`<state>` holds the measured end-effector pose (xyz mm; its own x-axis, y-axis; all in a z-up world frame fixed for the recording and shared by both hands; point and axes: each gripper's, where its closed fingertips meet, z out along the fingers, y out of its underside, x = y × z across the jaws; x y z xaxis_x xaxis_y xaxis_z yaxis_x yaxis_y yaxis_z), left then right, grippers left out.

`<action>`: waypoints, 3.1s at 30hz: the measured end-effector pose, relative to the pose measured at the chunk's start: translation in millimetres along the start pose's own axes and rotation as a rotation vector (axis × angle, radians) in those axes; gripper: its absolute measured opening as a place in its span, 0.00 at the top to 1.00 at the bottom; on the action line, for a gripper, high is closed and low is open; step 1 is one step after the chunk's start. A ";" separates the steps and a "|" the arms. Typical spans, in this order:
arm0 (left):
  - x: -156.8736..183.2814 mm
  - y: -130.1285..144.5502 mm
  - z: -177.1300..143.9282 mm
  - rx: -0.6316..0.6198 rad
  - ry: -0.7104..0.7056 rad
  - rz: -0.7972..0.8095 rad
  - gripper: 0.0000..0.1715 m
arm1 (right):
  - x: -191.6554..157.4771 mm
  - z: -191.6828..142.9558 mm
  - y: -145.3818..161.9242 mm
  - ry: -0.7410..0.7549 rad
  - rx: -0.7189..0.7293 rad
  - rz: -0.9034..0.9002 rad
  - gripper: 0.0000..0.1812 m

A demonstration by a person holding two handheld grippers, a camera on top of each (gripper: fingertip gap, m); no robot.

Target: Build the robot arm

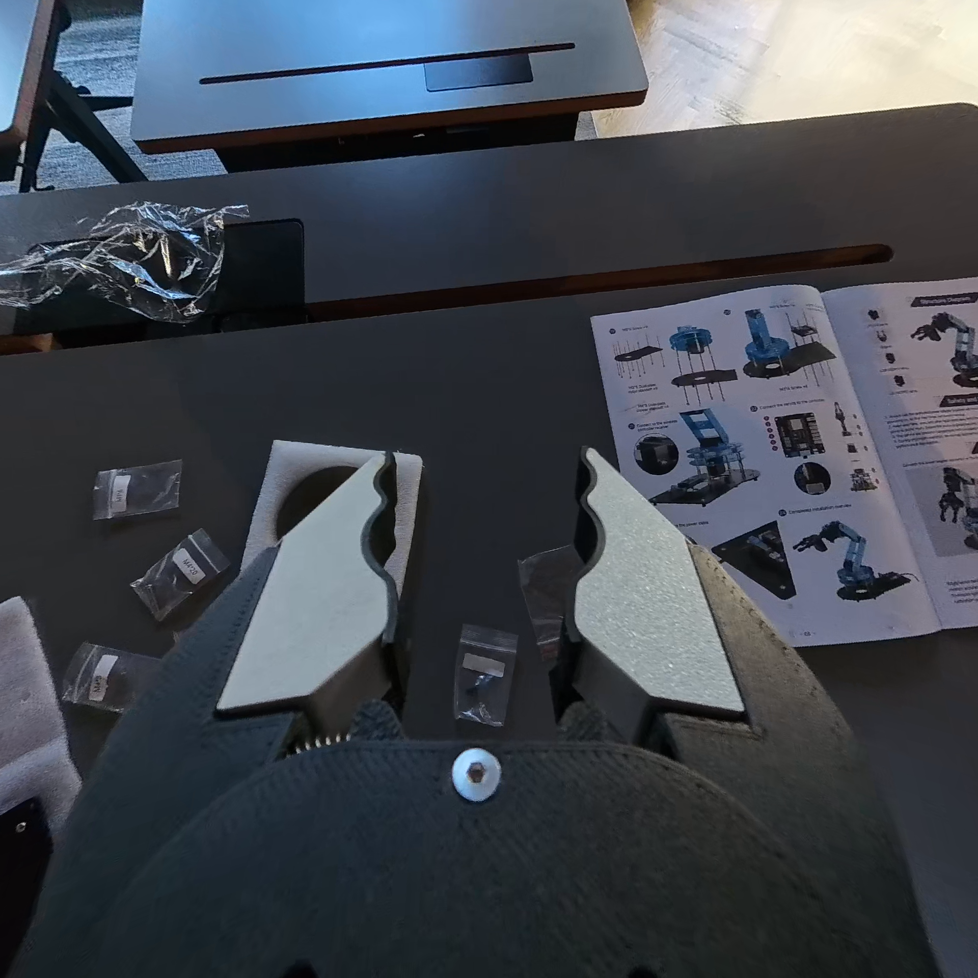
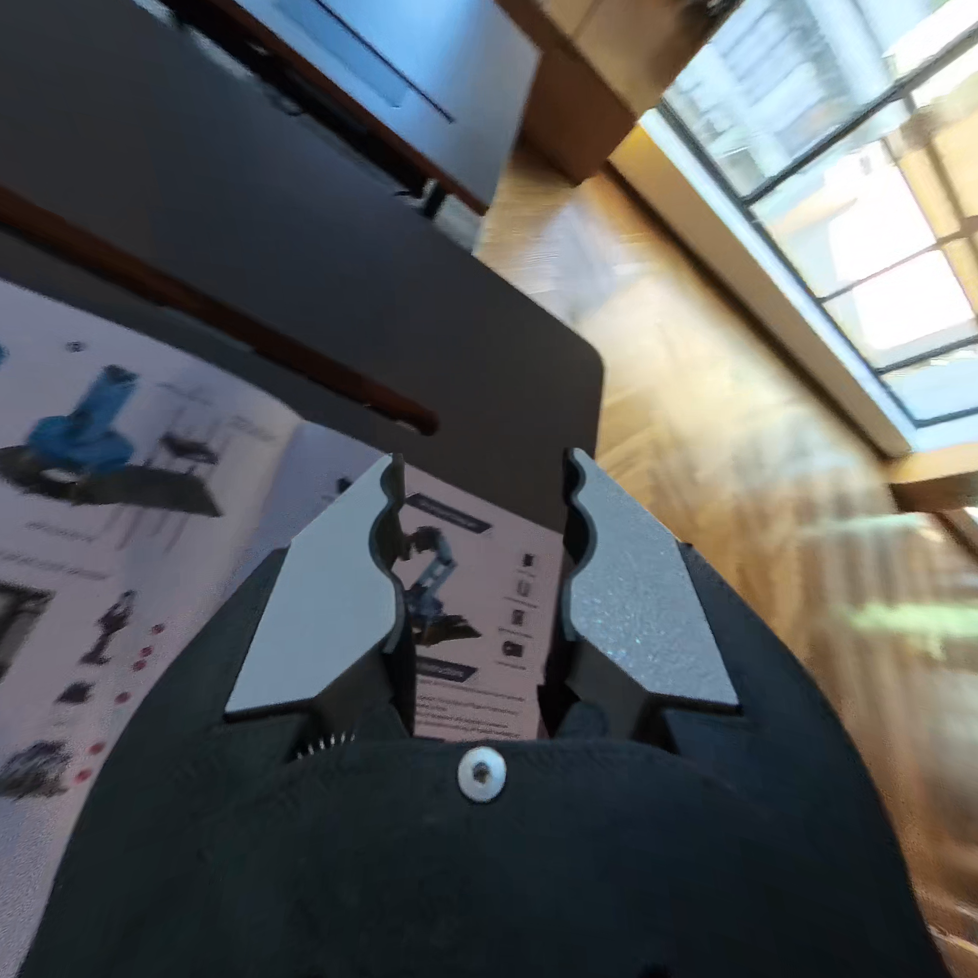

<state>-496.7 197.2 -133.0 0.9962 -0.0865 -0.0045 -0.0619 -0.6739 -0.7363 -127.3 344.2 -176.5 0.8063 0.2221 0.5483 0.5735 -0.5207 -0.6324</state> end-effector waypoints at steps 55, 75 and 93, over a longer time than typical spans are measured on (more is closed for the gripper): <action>-7.8 -3.9 3.6 0.020 -0.045 0.016 0.61 | -10.2 -16.0 -20.1 -0.047 0.087 0.022 0.69; -29.6 -32.1 4.6 0.173 -0.243 0.111 0.59 | -42.9 -36.2 -37.6 -0.136 0.133 0.007 0.68; -60.0 -31.5 11.0 0.186 -0.370 0.119 0.53 | -132.9 -121.4 -87.7 -0.535 0.396 -0.042 0.69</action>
<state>-553.8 231.7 -116.9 0.9395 0.1361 -0.3143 -0.1995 -0.5285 -0.8252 -302.4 260.3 -127.5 0.6845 0.6672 0.2938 0.5333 -0.1834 -0.8258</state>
